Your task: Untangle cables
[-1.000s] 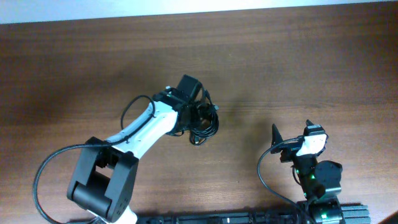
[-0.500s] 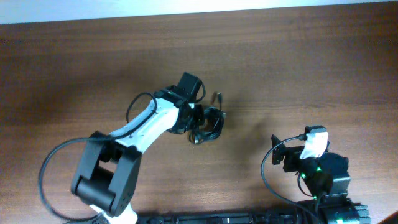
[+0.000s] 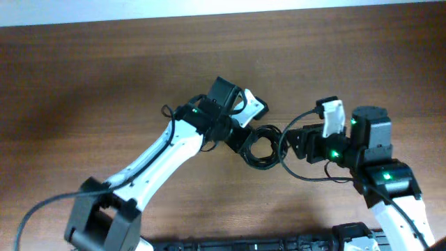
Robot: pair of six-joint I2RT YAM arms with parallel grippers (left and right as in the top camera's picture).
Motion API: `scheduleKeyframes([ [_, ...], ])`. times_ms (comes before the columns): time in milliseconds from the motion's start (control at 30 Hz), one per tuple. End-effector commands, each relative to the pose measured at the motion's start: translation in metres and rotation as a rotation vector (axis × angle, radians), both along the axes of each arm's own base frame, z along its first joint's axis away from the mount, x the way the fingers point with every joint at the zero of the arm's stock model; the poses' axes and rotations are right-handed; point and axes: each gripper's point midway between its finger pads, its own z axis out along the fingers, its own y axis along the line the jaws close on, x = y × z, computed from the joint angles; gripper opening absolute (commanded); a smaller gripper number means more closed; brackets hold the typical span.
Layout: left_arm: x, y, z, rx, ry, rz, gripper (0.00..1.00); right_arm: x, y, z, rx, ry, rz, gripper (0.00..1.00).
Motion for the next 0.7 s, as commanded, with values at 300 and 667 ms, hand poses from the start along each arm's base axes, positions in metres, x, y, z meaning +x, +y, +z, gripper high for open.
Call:
scheduleKeyframes([
  [300,-0.003,-0.008,0.058,-0.081,-0.177,-0.033,0.00,-0.004,0.023,-0.022,-0.023,0.086,0.114,0.36],
  [667,0.032,0.022,0.086,-0.102,-0.282,0.088,0.00,-0.006,-0.011,-0.047,-0.175,0.180,-0.050,0.04],
])
